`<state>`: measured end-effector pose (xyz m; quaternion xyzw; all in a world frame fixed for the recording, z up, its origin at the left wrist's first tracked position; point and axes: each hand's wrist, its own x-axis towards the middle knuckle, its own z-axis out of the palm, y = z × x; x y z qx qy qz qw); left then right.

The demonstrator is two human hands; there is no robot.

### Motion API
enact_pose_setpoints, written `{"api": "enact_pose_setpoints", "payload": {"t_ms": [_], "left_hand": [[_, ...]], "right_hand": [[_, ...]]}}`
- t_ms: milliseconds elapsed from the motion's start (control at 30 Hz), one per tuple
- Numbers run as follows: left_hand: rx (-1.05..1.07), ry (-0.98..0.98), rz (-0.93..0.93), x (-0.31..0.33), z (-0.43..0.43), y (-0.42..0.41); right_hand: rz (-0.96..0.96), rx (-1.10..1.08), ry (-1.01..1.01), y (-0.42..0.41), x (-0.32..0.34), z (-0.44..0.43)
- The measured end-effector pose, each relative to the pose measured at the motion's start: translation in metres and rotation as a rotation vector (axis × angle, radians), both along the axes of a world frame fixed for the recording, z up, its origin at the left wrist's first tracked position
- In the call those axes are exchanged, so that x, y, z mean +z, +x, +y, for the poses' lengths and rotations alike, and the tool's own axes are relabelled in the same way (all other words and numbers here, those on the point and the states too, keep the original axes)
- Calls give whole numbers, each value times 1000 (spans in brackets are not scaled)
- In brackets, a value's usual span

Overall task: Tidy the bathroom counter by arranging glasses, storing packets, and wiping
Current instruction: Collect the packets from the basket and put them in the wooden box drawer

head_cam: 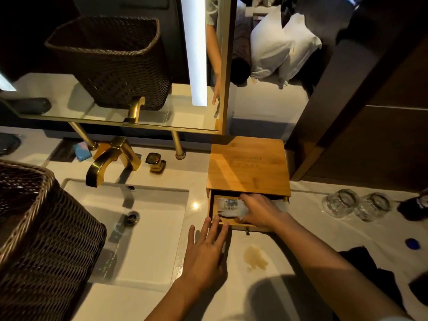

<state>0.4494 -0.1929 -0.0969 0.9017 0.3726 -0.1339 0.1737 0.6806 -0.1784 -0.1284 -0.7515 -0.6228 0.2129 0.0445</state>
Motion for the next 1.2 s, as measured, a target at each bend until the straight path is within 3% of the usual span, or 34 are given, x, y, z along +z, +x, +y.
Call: {"api": "enact_pose_setpoints", "payload": {"t_ms": [133, 267, 333, 400, 467, 667, 1000, 1200], "left_hand": [[10, 49, -105, 1, 4, 4], [-59, 86, -95, -2, 20, 12], [-81, 92, -83, 0, 29, 20], [-108, 103, -61, 2, 35, 28], [-130, 107, -28, 2, 35, 33], [-147, 91, 45, -7, 25, 38], [-112, 100, 36, -13, 43, 44], [-90, 79, 51, -16, 49, 48]], "right_hand": [[144, -97, -20, 2, 4, -6], [359, -130, 41, 3, 19, -29], [290, -126, 112, 4, 24, -47], [88, -119, 134, 4, 27, -64], [-31, -164, 32, -2, 29, -78], [22, -204, -187, -34, 33, -94], [37, -142, -326, -26, 28, -49], [81, -182, -250, -14, 24, -34]]}}
